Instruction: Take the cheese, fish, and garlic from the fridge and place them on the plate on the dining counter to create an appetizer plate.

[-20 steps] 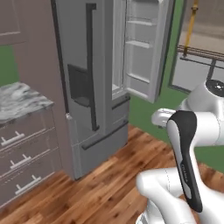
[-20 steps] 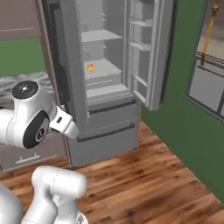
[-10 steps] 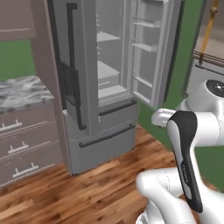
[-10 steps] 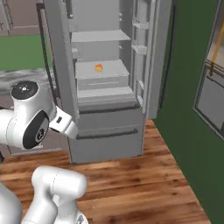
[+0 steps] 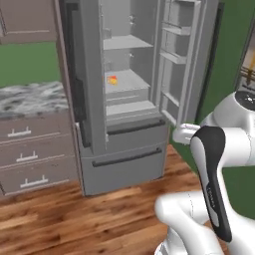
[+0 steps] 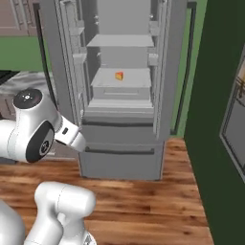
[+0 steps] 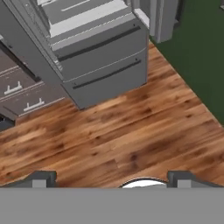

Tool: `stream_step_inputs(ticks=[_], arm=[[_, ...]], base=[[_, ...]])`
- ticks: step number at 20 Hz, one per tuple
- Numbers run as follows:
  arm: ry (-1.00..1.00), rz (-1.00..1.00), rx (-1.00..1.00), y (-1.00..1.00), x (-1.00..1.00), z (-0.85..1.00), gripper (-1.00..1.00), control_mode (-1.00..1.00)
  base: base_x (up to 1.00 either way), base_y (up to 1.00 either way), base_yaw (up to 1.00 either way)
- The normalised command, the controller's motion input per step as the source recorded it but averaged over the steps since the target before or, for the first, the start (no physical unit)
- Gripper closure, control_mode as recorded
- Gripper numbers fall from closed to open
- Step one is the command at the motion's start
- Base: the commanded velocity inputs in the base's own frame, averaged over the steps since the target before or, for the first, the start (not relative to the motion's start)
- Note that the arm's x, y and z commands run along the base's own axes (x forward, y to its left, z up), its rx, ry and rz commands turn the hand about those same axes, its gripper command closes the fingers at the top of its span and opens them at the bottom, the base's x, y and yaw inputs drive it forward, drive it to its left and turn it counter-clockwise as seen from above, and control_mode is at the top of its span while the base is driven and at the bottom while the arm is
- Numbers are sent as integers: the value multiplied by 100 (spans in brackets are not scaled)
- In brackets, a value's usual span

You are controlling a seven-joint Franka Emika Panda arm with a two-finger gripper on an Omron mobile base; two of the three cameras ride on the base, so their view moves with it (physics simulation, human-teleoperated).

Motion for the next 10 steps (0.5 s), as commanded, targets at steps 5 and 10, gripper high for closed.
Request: stream_step_inputs(ticks=[5,10], arm=[[0,0,0,0,0,0,-100,100],[0,0,0,0,0,0,-100,100]], base=[[48,-61,40],[32,-64,38]])
